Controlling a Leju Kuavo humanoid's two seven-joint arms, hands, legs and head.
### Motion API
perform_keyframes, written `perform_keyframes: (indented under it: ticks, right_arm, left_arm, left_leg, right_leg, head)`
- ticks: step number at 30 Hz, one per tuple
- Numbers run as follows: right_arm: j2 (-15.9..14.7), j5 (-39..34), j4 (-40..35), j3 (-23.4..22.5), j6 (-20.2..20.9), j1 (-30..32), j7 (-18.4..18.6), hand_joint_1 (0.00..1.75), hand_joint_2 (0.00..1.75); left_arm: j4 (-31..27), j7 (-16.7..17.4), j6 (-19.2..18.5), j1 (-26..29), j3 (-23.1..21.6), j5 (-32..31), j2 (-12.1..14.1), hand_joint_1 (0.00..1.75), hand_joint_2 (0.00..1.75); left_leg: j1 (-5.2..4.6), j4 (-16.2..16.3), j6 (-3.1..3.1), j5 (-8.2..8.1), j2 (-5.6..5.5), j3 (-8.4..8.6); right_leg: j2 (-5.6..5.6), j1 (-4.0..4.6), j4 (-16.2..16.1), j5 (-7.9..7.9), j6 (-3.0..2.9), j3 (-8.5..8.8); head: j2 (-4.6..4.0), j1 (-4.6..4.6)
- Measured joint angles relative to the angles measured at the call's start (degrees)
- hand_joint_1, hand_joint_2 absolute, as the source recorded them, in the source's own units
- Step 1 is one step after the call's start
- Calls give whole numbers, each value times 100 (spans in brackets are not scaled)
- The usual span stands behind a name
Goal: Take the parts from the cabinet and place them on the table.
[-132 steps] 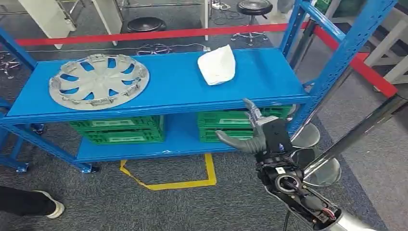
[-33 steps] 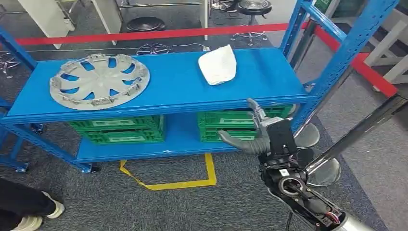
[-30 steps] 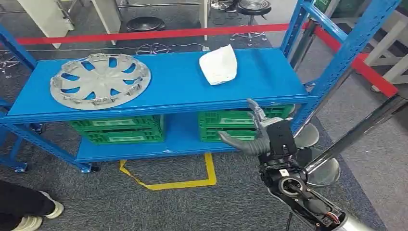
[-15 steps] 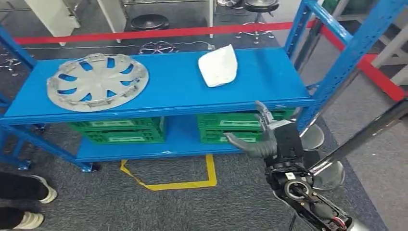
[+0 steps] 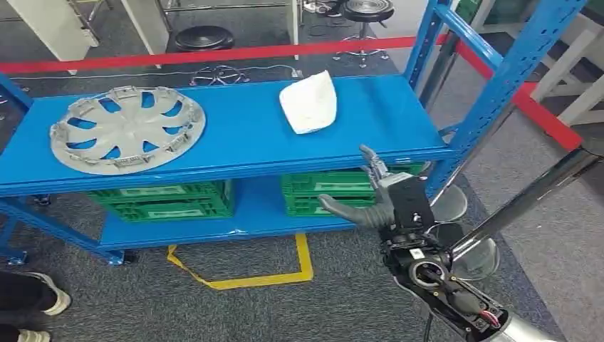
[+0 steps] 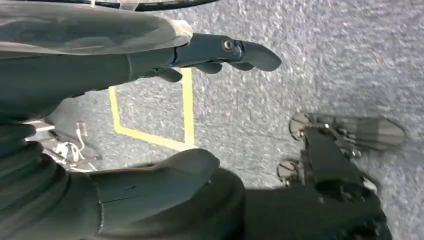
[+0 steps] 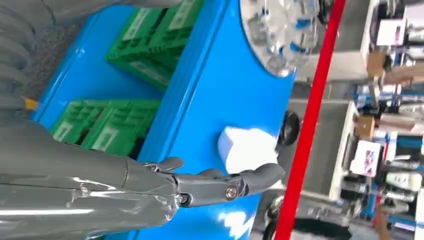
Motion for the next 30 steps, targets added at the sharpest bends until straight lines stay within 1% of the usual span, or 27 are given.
perform_keyframes:
  ticks: [1,2,3,4,5,6,7,8,10,11,12,13,15,16,17,18,20,21,22,23,24,25,26,27,28,29,30]
  right_arm:
    - [0,0,-5,-4,4,7,0,0,175]
    - [0,0,-2,-9,4,0,-2,0,175]
    - [0,0,0,-9,4,-17,-2,0,175]
    - [0,0,2,-2,4,-10,-2,0,175]
    - [0,0,11,-6,4,12,2,0,175]
    - [0,-2,22,-7,4,18,4,0,175]
    - [0,-2,28,-7,4,16,4,0,175]
    - [0,-2,30,-4,11,14,2,0,175]
    - [0,-26,30,-2,44,1,0,0,175]
    - [0,-44,39,2,74,-11,-2,0,175]
    - [0,-59,46,15,83,-34,-2,0,175]
    - [0,-61,52,22,96,-62,-7,0,175]
    - [0,-90,70,33,101,-74,-13,0,175]
    - [0,-98,70,37,96,-88,-15,0,175]
    - [0,-98,72,41,85,-101,-24,0,175]
    - [0,-101,72,39,63,-120,-24,0,175]
    - [0,-96,72,46,17,-101,-11,0,175]
    - [0,-79,72,48,4,-72,4,0,175]
    - [0,-68,72,46,-15,-44,22,0,175]
    - [0,-55,70,39,-35,-17,31,0,175]
    - [0,-41,70,33,-39,0,44,0,175]
    - [0,-39,68,28,-46,6,48,0,175]
    - [0,-35,65,28,-46,7,50,0,175]
    - [0,-35,61,22,-48,7,55,0,175]
    - [0,-33,57,20,-46,11,59,0,175]
    - [0,-26,57,20,-46,11,61,0,175]
    - [0,-22,57,20,-37,11,61,0,175]
  left_arm:
    - [0,0,0,5,0,0,-9,0,175]
    - [0,0,0,7,0,-2,-7,0,175]
    - [2,0,2,2,0,-4,-5,0,175]
    - [2,0,0,-4,0,-4,-5,0,175]
    - [2,0,0,-5,0,-7,-9,0,175]
    - [2,0,0,-3,0,-7,-11,0,175]
    - [2,4,-2,8,0,-7,-13,0,175]
    - [2,28,-2,21,0,4,-18,0,175]
    - [2,61,4,25,0,48,-26,0,175]
    - [4,61,20,37,0,66,-24,0,175]
    - [4,61,35,25,0,81,-22,0,175]
    - [4,57,39,23,2,92,-22,0,175]
    - [7,44,50,33,2,94,-22,0,175]
    - [7,33,50,34,2,74,-13,0,175]
    - [4,22,50,35,0,57,-15,0,175]
    - [4,2,50,29,2,28,-22,0,175]
    - [4,-4,35,25,0,-35,-26,0,175]
    - [4,2,28,25,0,-63,-26,0,175]
    - [7,26,24,23,0,-83,-29,0,175]
    - [4,50,20,22,0,-94,-24,0,175]
    - [6,63,18,14,-2,-103,-18,0,175]
    - [4,68,18,0,-2,-103,-9,0,175]
    - [4,74,18,-15,-2,-105,-9,0,175]
    - [5,77,18,-49,-4,-105,-11,0,175]
    - [4,77,18,-70,-4,-105,-13,0,175]
    - [4,77,18,-76,-4,-98,-15,0,175]
    - [4,77,18,-73,-4,-83,-18,0,175]
  left_leg:
    - [90,-103,19,24,11,80]
    - [81,-140,39,13,14,149]
    - [79,-145,73,-3,17,181]
    - [77,-144,93,-23,17,206]
    - [72,-144,104,-46,16,226]
    - [72,-141,102,-71,13,249]
    - [72,-140,92,-98,9,288]
    - [73,-139,83,-133,6,337]
    - [74,-135,43,-221,-5,473]
    - [68,-135,14,-251,-7,490]
    - [31,-96,-20,-272,-18,473]
    - [33,-99,-46,-261,-14,439]
    - [35,-124,-82,-253,-7,451]
    - [28,-115,-124,-306,-15,454]
    - [40,41,-149,-379,-14,429]
    - [49,405,-170,-551,-14,230]
    - [77,1377,-211,-901,-14,-340]
    - [85,1744,-226,-965,-14,-594]
    - [95,1784,-230,-874,-13,-683]
    - [104,1568,-229,-659,-13,-634]
    - [118,1108,-227,-345,-13,-456]
    - [124,540,-214,-30,-12,-209]
    - [128,84,-200,133,-11,-29]
    - [92,-41,-189,41,-15,39]
    - [91,-22,-159,34,-28,37]
    - [71,-25,-128,13,-29,40]
    - [56,-24,-91,-2,-30,49]
  right_leg:
    - [-6,4,22,-44,28,-15]
    - [-19,10,197,-145,59,-55]
    - [-19,3,579,-339,76,-227]
    - [-19,-5,1120,-558,98,-498]
    - [-19,-6,1592,-711,124,-761]
    - [-20,-8,1856,-731,143,-933]
    - [-20,-12,1842,-610,151,-976]
    - [-22,-17,1560,-352,154,-888]
    - [-25,-34,466,318,129,-440]
    - [-23,-31,234,317,93,-317]
    - [-25,9,94,287,77,-266]
    - [-24,8,80,242,12,-213]
    - [-8,7,63,239,-27,-235]
    - [-11,-41,0,253,-69,-169]
    - [-19,-45,-31,249,-86,-130]
    - [-34,-49,-40,238,-126,-118]
    - [-45,-44,-40,214,-164,-112]
    - [-44,-45,-40,197,-169,-103]
    - [-37,-48,-40,185,-167,-85]
    - [-27,-52,-40,166,-157,-60]
    - [-15,-58,-40,139,-146,-22]
    - [-7,-66,-40,109,-128,21]
    - [-1,-63,-40,82,-96,37]
    - [18,-22,-18,45,-44,32]
    - [22,-31,-42,45,-28,36]
    - [22,-28,-60,31,-1,48]
    - [22,-45,-87,30,38,73]
  head:
    - [0,11]
    - [0,65]
    - [0,109]
    - [0,133]
    - [0,149]
    - [0,168]
    - [0,197]
    - [0,225]
    - [0,289]
    - [0,311]
    - [0,295]
    - [0,302]
    - [0,256]
    - [0,260]
    - [0,251]
    - [0,183]
    - [0,118]
    - [0,96]
    - [0,79]
    - [0,68]
    - [0,46]
    - [0,33]
    - [0,15]
    - [0,-33]
    - [0,-7]
    - [0,31]
    - [0,35]
